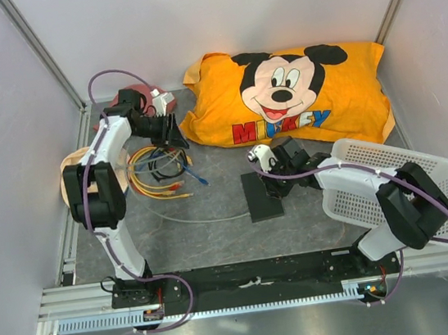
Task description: Pull the plug from the switch port
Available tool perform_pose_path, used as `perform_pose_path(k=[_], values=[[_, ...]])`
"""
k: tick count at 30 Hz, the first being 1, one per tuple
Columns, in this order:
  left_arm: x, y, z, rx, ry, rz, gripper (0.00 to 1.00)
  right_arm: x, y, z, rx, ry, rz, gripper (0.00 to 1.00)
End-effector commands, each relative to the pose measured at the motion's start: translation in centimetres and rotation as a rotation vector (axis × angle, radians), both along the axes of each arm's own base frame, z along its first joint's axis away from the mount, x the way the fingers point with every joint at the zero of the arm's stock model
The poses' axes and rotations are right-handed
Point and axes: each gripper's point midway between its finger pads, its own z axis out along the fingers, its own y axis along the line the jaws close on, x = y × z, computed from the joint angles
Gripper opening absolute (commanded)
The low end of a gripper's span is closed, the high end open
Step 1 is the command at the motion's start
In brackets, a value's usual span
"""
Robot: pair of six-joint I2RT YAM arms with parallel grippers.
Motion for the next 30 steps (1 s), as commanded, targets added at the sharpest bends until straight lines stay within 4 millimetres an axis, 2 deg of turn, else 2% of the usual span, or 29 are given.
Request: perform_pose_path(k=[1,2,3,4,5,6,7,8,10,11,13,14,15,17,19,20,23,25,30], values=[[-3.3,-1.7,5.2,-0.037,-0.076,-0.100,0.50,1.4,-0.4,1.9,-0.038,-0.078,0.029,0.18],[-4.1,-1.8,5.1,-0.003,-0.087,-0.126,0.52,1.5,-0.3,2.0,-0.034,-0.069,0.025,0.19],[-6.1,-3.1,5.3,0.049,-0.103,-0.197,0.52,1.5,-0.1,1.9,-0.033,-0.051,0.021,0.19],[-6.6,-2.3,4.1,0.189,-0.152,-0.246,0.53,1.4,0.2,2.1,-0.014,-0.028,-0.011,0.19],[-8.3,-2.2,2.6,0.256,-0.132,-0.295,0.54,1.4,0.3,2.2,-0.002,-0.018,-0.021,0.19],[-10.1,-3.4,2.3,0.295,-0.146,-0.369,0.54,1.5,0.8,3.0,0.021,-0.019,-0.019,0.19],[-11.3,-3.4,1.7,0.319,-0.120,-0.400,0.54,1.6,0.9,3.3,0.026,-0.028,-0.021,0.19],[-12.6,-3.8,1.0,0.307,-0.081,-0.418,0.54,2.0,0.8,3.6,0.023,-0.041,-0.038,0.20],[-13.8,-5.6,1.3,0.201,-0.023,-0.413,0.55,2.8,0.7,4.5,0.028,-0.069,-0.060,0.22],[-14.4,-6.2,1.0,0.160,0.006,-0.407,0.55,2.8,0.9,4.9,0.032,-0.075,-0.054,0.26],[-14.5,-7.8,1.3,0.054,0.018,-0.381,0.55,3.0,1.0,5.4,0.032,-0.084,-0.035,0.29],[-15.1,-8.0,0.6,0.034,0.052,-0.371,0.55,3.3,1.1,6.1,0.034,-0.099,-0.029,0.31],[-15.5,-8.6,0.9,-0.013,0.072,-0.372,0.54,3.1,0.8,6.1,0.018,-0.089,-0.027,0.31],[-15.4,-9.1,0.5,-0.048,0.085,-0.358,0.53,3.0,0.9,6.7,0.004,-0.099,0.026,0.32],[-15.3,-9.3,-0.5,-0.049,0.096,-0.349,0.53,2.1,0.1,6.0,-0.047,-0.055,0.055,0.34],[-14.6,-9.6,-0.9,-0.053,0.070,-0.344,0.53,2.0,-0.1,5.7,-0.063,-0.049,0.068,0.34],[-13.9,-10.2,-1.7,-0.058,0.091,-0.320,0.53,1.0,-0.1,5.3,-0.056,-0.012,0.082,0.37],[-14.2,-10.9,-2.2,-0.039,0.089,-0.345,0.53,1.0,0.2,5.1,-0.036,-0.006,0.067,0.41],[-15.0,-11.8,-2.5,-0.024,0.103,-0.383,0.54,0.1,-0.4,4.2,-0.019,-0.034,0.046,0.41]])
